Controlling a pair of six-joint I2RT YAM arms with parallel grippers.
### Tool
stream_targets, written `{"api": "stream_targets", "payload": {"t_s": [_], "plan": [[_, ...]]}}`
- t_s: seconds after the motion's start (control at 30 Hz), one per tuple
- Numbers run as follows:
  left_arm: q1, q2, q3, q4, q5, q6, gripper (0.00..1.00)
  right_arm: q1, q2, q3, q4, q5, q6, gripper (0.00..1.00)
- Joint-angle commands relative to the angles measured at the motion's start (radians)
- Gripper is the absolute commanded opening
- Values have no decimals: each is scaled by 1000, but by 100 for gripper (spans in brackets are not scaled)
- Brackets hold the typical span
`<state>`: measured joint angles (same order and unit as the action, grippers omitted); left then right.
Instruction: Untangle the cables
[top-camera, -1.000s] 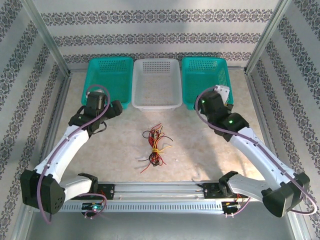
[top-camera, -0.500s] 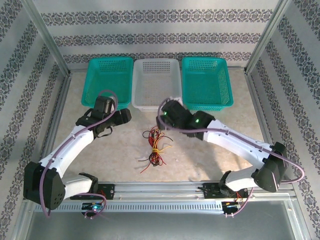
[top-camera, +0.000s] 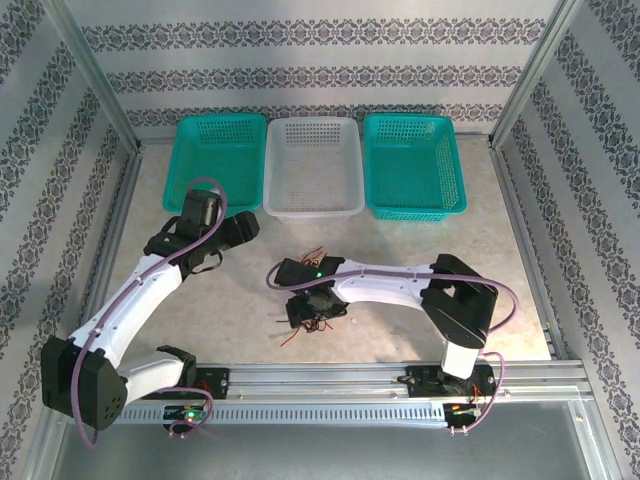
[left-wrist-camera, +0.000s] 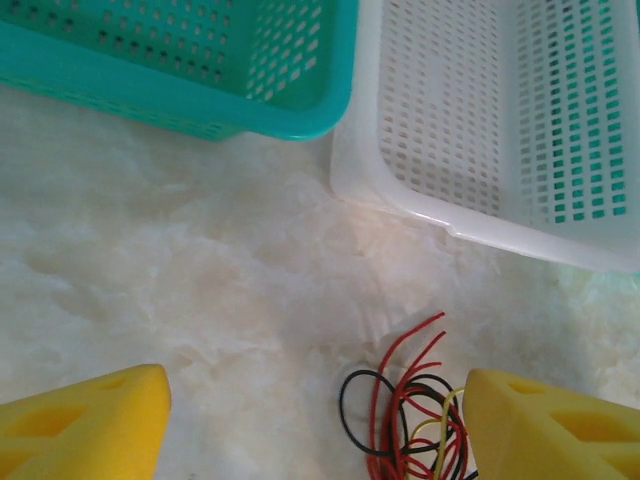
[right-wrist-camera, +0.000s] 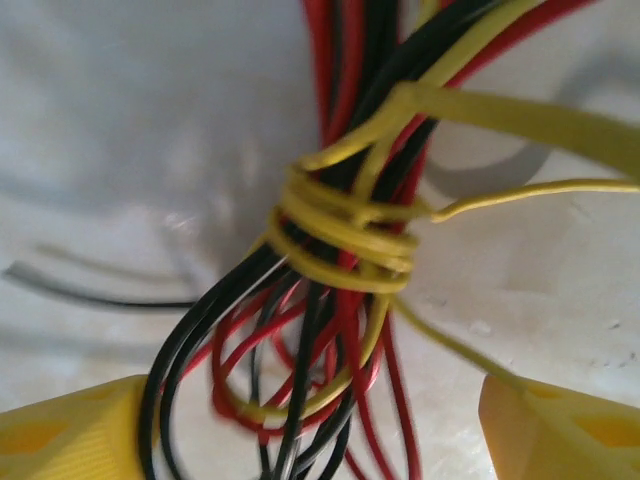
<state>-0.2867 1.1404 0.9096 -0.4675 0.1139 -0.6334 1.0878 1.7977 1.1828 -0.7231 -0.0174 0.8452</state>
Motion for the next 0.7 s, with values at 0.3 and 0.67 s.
{"api": "stream_targets", "payload": {"t_s": [0.3,0.67], "plan": [[10,-81,-2,-100,-4,-39,78,-42,10,-8,21,-69,26,16],[8,-153,-13,220,478,-113,99,-38,-384,60,69,156,-287,8]]}}
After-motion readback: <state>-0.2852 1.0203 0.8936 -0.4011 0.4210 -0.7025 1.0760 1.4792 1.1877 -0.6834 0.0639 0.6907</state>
